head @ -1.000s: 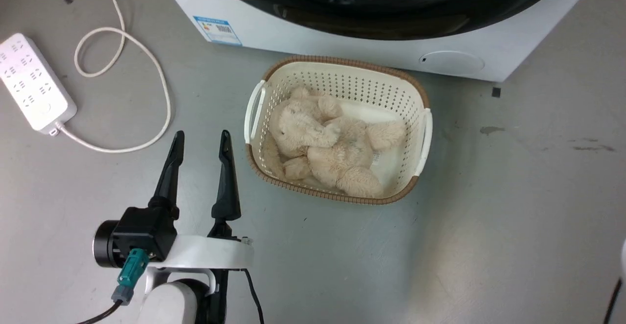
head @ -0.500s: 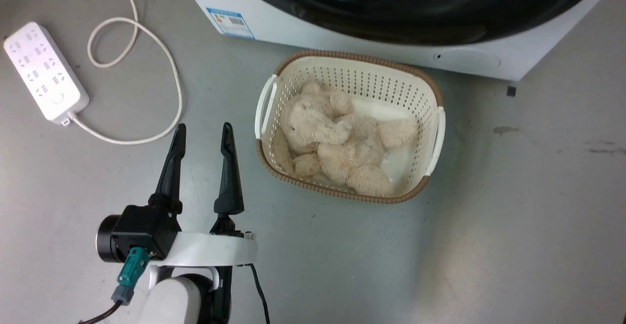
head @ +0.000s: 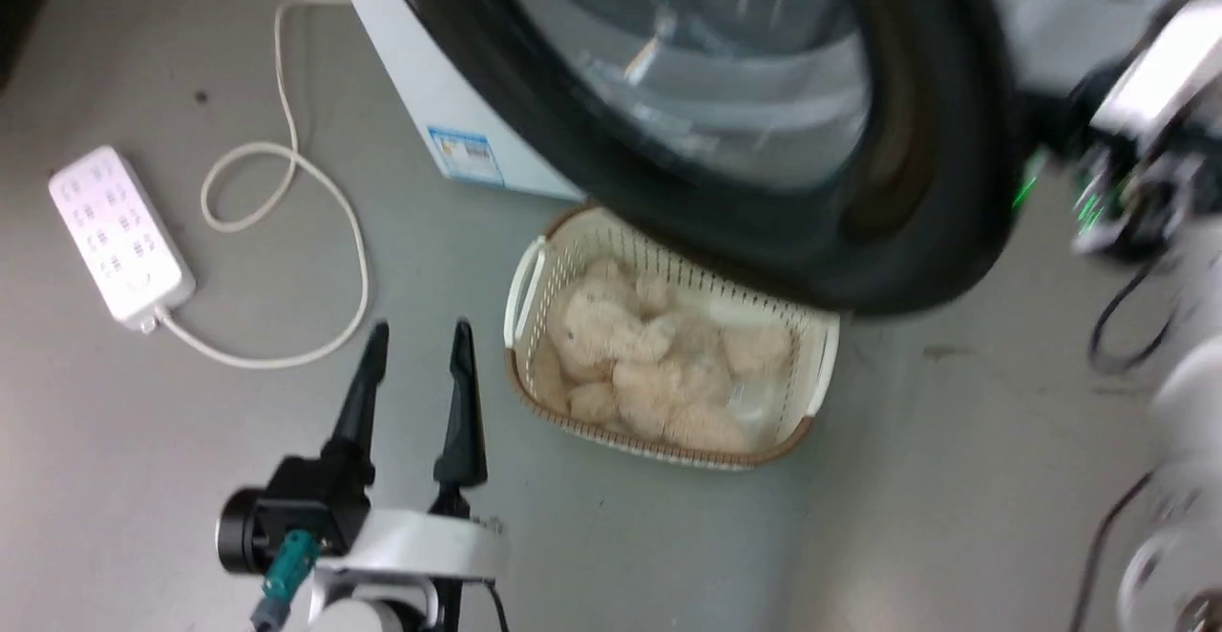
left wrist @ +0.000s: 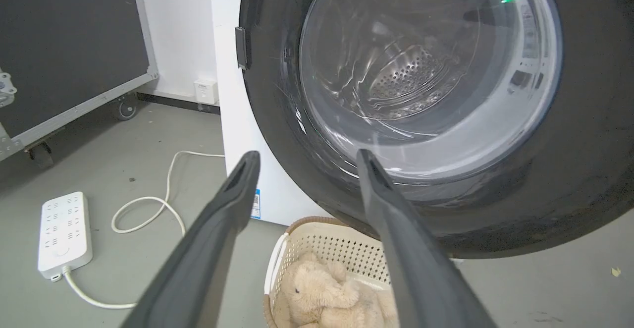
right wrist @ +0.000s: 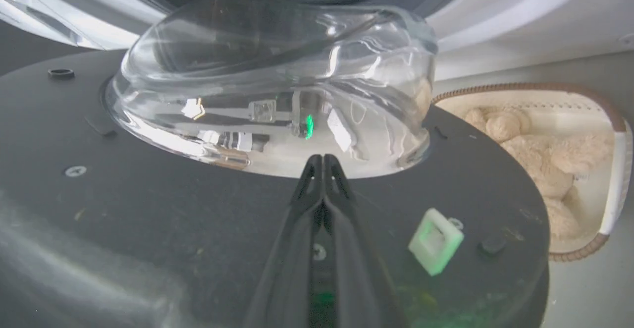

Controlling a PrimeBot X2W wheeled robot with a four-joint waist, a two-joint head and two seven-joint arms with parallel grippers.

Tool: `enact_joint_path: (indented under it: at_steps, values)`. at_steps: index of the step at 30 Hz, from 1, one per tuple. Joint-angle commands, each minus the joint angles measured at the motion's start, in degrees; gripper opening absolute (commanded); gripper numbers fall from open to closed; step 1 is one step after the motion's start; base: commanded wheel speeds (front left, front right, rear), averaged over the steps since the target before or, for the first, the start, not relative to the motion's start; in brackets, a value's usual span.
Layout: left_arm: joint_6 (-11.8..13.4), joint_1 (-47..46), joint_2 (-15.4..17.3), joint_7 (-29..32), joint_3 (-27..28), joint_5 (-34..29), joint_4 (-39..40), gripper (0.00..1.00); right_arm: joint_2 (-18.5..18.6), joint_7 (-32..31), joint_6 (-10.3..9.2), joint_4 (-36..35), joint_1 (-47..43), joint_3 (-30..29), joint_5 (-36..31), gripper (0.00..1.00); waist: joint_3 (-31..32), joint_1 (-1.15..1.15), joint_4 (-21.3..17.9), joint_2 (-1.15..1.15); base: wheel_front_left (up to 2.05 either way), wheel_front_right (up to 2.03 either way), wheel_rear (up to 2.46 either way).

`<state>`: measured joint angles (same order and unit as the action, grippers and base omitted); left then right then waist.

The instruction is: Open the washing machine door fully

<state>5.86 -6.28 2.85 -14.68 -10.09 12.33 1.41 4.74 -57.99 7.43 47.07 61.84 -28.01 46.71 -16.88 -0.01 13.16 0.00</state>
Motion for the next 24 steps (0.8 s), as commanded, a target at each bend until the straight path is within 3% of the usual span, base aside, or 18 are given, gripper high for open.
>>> enact_joint_path:
  at_steps: [1,8,18,24]
  values:
    - [-0.23,0.90,0.03,-0.32,-0.02,-0.11,-0.33,1.00,-0.36,-0.70,0.06,-0.66,-2.20,0.20,0.63,0.00,2.78,0.01,-0.38,0.00,0.00,0.00,0.00]
    - [-1.66,4.51,0.03,-0.32,-0.06,-0.82,-2.57,1.00,-1.81,-6.09,0.06,-6.56,-13.16,5.07,7.41,0.00,7.88,0.01,-0.52,0.00,0.00,0.00,0.00]
    - [-2.95,6.51,0.03,-0.32,0.33,-1.41,-3.63,1.00,-1.85,-4.07,0.06,-10.97,-23.24,27.58,26.29,0.00,10.33,0.01,-0.13,0.00,0.00,0.00,0.00]
    - [-3.24,7.15,0.03,-0.32,0.05,0.05,-5.47,1.00,-1.86,0.14,0.06,-14.87,-27.40,38.95,31.31,0.00,10.44,0.01,0.75,0.00,0.00,0.00,0.00]
